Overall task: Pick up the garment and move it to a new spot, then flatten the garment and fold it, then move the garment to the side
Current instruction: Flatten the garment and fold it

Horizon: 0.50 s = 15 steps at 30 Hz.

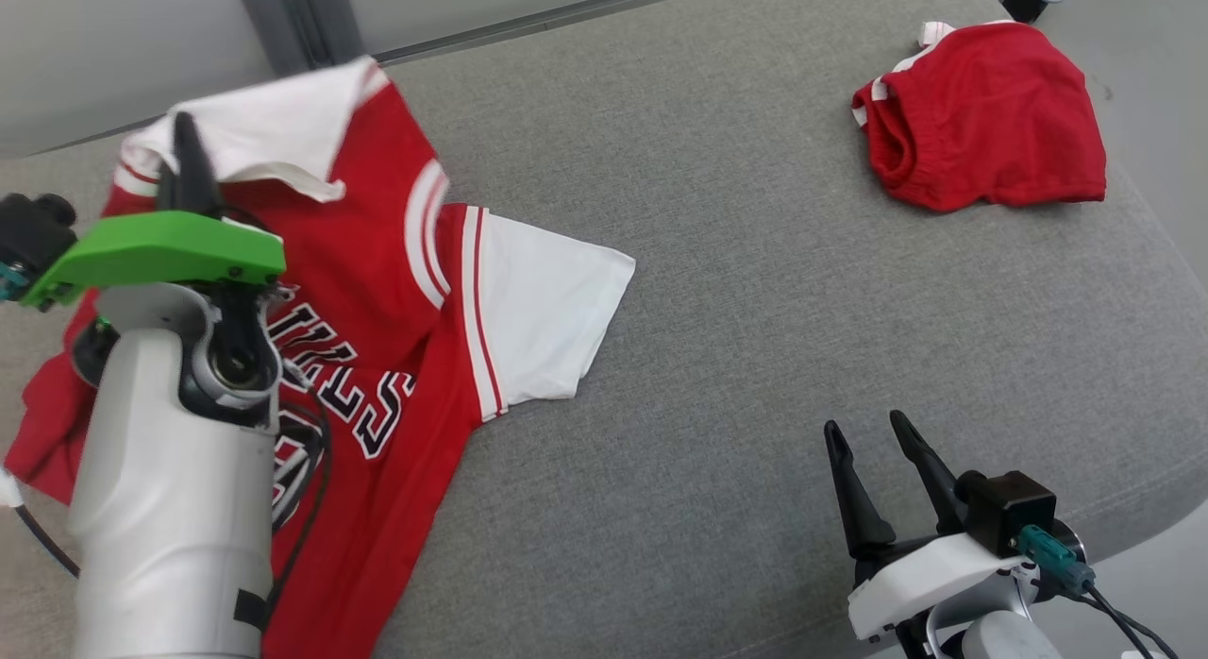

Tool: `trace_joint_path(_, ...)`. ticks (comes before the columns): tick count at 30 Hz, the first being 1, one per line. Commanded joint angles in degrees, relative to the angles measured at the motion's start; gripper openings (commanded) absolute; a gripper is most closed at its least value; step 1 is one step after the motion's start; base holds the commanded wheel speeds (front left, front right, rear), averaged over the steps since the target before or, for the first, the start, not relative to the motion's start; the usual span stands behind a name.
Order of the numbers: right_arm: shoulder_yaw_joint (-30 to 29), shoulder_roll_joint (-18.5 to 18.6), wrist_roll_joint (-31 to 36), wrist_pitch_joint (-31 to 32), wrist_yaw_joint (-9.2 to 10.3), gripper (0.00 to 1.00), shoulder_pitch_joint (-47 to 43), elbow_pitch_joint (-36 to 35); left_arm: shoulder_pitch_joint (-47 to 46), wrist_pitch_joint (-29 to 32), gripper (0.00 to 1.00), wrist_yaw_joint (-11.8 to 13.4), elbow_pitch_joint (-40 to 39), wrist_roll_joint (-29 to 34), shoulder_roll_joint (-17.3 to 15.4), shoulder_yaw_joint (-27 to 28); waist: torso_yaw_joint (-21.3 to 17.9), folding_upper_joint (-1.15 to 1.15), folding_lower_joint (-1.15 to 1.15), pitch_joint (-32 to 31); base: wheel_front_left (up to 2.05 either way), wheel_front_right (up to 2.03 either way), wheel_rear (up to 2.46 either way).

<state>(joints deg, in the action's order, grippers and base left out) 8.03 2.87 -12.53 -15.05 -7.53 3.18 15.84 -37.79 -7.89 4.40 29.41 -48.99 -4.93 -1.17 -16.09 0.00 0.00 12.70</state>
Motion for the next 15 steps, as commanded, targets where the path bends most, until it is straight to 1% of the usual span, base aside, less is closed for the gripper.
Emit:
trace_joint_path(1, 0.11, 0.08, -0.29, -0.17, 0.09, 1.0, 0.74, 0.14, -1.74, -2.13, 1.0, 0.48, 3.34, 2.18, -1.25, -0.1, -1.61, 0.0, 0.0, 1.56, 0.0, 0.0, 0.0)
trace_joint_path(2, 0.12, 0.09, -0.32, -0.17, 0.09, 1.0, 0.76, 0.22, -2.72, -3.17, 1.0, 0.6, 5.47, 3.17, -1.58, -0.64, -1.7, 0.0, 0.0, 1.62, 0.0, 0.0, 0.0)
trace_joint_path(3, 0.09, 0.08, -0.28, -0.17, 0.09, 1.0, 0.77, 0.33, -3.84, -4.11, 1.0, 0.2, 7.57, 5.1, -2.21, -1.85, -1.74, 0.0, 0.0, 1.59, 0.0, 0.0, 0.0)
trace_joint_path(5, -0.48, 0.1, 0.22, -0.17, 0.09, 1.0, 0.53, 0.3, -4.51, -5.21, 1.0, -1.28, 10.28, 8.1, -2.69, -4.55, -1.43, 0.0, 0.0, 1.15, 0.0, 0.0, 0.0)
trace_joint_path(7, -1.09, 0.06, 1.06, -0.17, 0.09, 1.0, 0.16, -0.12, -3.31, -6.01, 1.0, -2.58, 11.59, 11.6, -3.34, -7.71, -0.52, 0.0, 0.0, 0.32, 0.0, 0.0, 0.0)
trace_joint_path(8, -1.33, 0.05, 1.47, -0.17, 0.08, 1.0, -0.03, -0.4, -2.14, -6.42, 1.0, -2.84, 11.71, 13.39, -3.51, -8.96, -0.03, 0.0, 0.0, -0.18, 0.0, 0.0, 0.0)
trace_joint_path(10, -1.94, 0.08, 2.3, -0.17, 0.09, 1.0, -0.31, -1.19, 0.7, -6.95, 1.0, -2.25, 10.69, 17.06, -3.59, -11.45, 1.33, 0.0, 0.0, -1.18, 0.0, 0.0, 0.0)
trace_joint_path(12, -2.68, 0.09, 3.46, -0.17, 0.09, 1.0, -0.42, -2.16, 4.21, -7.33, 1.0, -1.24, 7.88, 20.09, -3.26, -12.73, 2.89, 0.0, 0.0, -2.46, 0.0, 0.0, 0.0)
trace_joint_path(15, -3.77, 0.56, 4.8, -0.17, 0.09, 1.0, -0.74, -3.85, 13.05, -7.28, 1.0, 0.64, -0.34, 23.97, -2.16, -12.07, 5.58, 0.0, 0.0, -4.9, 0.0, 0.0, 0.0)
